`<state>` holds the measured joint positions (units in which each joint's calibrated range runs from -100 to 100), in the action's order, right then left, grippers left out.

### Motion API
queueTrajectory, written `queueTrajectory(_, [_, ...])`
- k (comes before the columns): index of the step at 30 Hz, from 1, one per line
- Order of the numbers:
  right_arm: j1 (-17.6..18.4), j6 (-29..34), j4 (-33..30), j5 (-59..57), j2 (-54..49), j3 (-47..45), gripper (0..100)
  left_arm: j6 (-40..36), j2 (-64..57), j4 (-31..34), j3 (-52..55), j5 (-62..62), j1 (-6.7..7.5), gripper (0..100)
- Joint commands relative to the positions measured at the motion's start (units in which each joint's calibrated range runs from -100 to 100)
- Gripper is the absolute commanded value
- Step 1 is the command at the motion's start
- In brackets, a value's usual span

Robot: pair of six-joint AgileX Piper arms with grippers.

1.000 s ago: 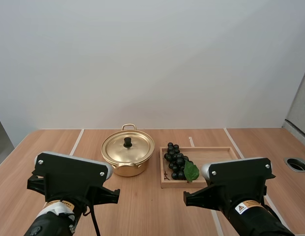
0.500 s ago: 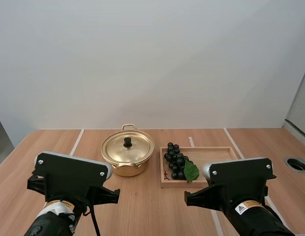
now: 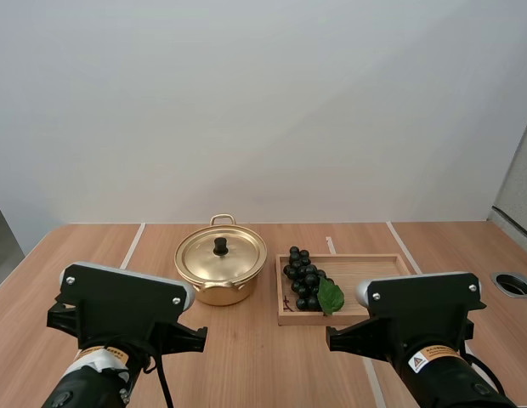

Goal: Open the pot, put the pineapple inside, and close it

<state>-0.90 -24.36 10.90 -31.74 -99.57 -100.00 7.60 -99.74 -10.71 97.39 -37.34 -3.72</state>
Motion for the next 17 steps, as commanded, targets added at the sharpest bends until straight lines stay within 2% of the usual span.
queueTrajectory(1, [0.07,0.35,-1.23,-0.05,-0.43,0.0,0,0.01,-0.26,-0.15,0.18,1.4,-0.09,0])
queueTrajectory(17, [0.07,0.46,-1.21,-0.05,-0.43,0.0,0,0.01,-0.26,0.27,0.18,1.4,-0.09,0])
